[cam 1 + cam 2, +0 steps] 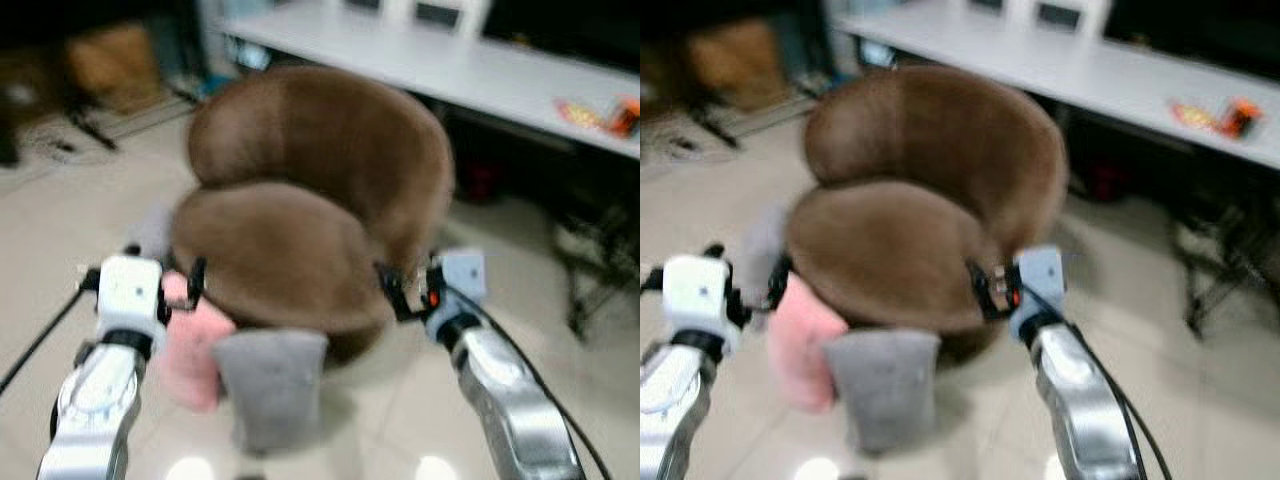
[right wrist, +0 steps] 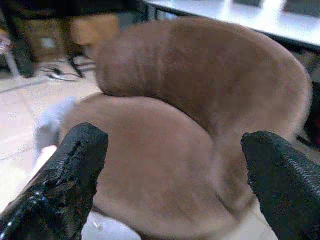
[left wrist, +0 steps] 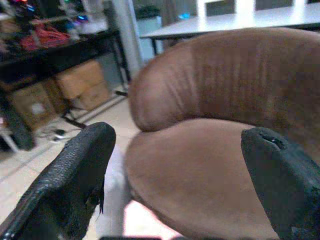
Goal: Move the pillow to the sofa from floor
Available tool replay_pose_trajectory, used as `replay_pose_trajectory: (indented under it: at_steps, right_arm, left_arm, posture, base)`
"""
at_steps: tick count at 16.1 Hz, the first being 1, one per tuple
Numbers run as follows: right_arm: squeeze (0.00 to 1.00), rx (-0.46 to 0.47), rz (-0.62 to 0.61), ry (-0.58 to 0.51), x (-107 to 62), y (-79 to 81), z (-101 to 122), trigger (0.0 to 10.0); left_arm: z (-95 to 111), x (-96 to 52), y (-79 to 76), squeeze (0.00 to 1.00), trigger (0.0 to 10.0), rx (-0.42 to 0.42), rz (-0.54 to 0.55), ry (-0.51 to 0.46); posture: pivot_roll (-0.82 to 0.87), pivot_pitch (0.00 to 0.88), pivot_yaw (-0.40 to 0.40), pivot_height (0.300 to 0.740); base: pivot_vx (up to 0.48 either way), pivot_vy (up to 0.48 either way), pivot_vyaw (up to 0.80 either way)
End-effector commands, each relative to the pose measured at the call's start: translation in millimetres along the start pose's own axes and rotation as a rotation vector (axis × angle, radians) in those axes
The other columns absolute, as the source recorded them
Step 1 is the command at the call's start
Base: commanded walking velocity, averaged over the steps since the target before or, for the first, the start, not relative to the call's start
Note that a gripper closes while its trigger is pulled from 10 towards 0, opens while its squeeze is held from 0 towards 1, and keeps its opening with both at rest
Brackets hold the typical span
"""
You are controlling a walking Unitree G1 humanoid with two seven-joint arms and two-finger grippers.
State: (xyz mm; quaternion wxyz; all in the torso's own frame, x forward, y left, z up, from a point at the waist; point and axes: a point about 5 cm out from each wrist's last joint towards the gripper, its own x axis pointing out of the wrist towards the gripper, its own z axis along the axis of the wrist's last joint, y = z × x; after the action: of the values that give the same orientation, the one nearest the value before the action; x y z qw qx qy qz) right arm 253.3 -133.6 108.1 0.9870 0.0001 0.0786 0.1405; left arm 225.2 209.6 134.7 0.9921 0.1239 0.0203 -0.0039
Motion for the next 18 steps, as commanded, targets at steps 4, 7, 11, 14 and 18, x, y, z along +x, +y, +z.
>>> replay_pose_trajectory:
  at_steps: [4,7,11,14,18]
  right_arm:
    - [1.00,-0.034,0.034,-0.003,-6.4,-8.5,-0.4,10.0]
    - [1.00,-0.013,0.003,-0.003,-5.1,-13.6,0.3,10.0]
    - [1.00,-0.024,-0.086,-0.015,-2.9,-19.4,2.8,10.0]
    - [1.00,0.035,-0.214,-0.045,-3.5,-29.8,6.1,10.0]
    - [1.00,0.034,-0.247,-0.037,-2.7,-32.2,7.6,10.0]
  left_arm:
    - [3.5,1.6,-7.8,0.00,10.0,0.005,-0.035,-0.009]
    - [2.9,1.5,-7.0,0.00,10.0,0.011,-0.030,-0.005]
    - [3.4,5.0,-6.8,0.00,10.0,0.010,-0.026,-0.011]
    - [6.0,10.9,-6.6,0.00,10.0,0.012,-0.029,-0.027]
    - [-0.5,11.2,-10.5,0.00,10.0,-0.005,-0.035,-0.032]
  posture:
    - [0.01,0.000,-0.017,0.739]
    - [0.01,0.000,-0.019,0.739]
    - [0.00,0.000,-0.017,0.739]
    - [0.00,0.000,-0.012,0.739]
    - [-0.01,0.000,-0.028,0.714]
  base:
    - [0.325,0.000,0.80]
    - [0.315,0.000,0.53]
    - [0.305,0.000,0.00]
    - [0.183,0.000,0.00]
    - [0.000,0.000,0.00]
